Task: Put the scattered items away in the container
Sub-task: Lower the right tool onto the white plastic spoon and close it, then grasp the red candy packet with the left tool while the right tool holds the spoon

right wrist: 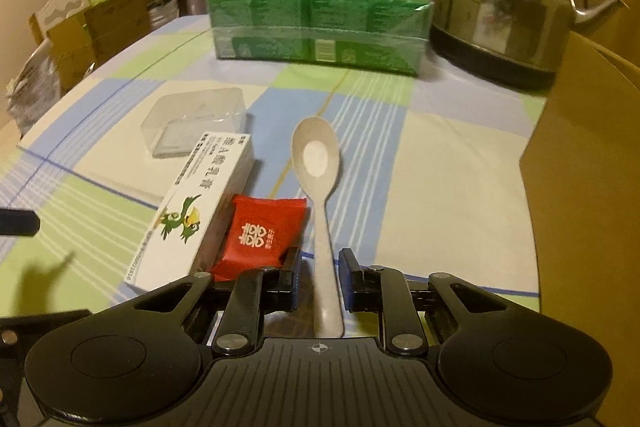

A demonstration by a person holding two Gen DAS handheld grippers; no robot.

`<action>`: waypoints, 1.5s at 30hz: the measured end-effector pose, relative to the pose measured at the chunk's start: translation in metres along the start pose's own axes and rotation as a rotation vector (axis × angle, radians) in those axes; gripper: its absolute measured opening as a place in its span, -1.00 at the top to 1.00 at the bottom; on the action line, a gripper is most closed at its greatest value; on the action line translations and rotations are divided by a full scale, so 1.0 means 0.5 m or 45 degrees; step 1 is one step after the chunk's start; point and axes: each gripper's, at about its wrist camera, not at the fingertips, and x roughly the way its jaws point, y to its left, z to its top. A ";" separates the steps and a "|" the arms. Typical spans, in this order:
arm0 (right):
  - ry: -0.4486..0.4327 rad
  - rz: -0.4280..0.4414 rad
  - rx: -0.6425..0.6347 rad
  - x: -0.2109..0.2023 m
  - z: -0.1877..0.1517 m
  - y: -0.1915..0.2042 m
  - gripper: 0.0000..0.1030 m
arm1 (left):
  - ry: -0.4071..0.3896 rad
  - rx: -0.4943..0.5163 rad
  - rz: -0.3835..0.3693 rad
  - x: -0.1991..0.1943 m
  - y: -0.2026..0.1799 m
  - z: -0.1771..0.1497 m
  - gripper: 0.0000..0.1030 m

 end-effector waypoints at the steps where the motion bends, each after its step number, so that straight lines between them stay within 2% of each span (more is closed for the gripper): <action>1: -0.002 -0.001 -0.011 0.000 0.000 0.002 0.86 | 0.000 0.000 0.000 0.001 0.001 -0.001 -0.91; 13: 0.024 0.111 -0.125 -0.030 -0.033 0.059 0.86 | 0.014 -0.046 0.024 -0.014 0.025 -0.030 -0.91; 20: 0.049 0.206 -0.145 -0.092 -0.095 0.110 0.87 | 0.020 -0.069 0.045 -0.053 0.037 -0.069 -0.91; 29: 0.095 0.285 -0.154 -0.189 -0.186 0.143 0.87 | 0.020 0.024 0.021 -0.112 0.006 -0.117 -0.91; 31: 0.090 0.257 -0.155 -0.205 -0.203 0.140 0.87 | 0.023 0.020 -0.013 -0.124 -0.001 -0.127 -0.91; 35: 0.066 0.134 -0.069 -0.223 -0.224 0.116 0.87 | 0.047 0.031 -0.046 -0.126 -0.029 -0.134 -0.84; 39: 0.040 0.082 -0.010 -0.234 -0.236 0.097 0.86 | 0.048 0.059 -0.064 -0.118 -0.067 -0.128 -0.77; 41: 0.024 0.067 0.026 -0.236 -0.241 0.088 0.86 | 0.050 0.077 -0.046 -0.106 -0.085 -0.124 -0.57; 45: -0.008 0.055 0.070 -0.246 -0.250 0.073 0.86 | 0.058 0.110 0.006 -0.080 -0.107 -0.117 -0.34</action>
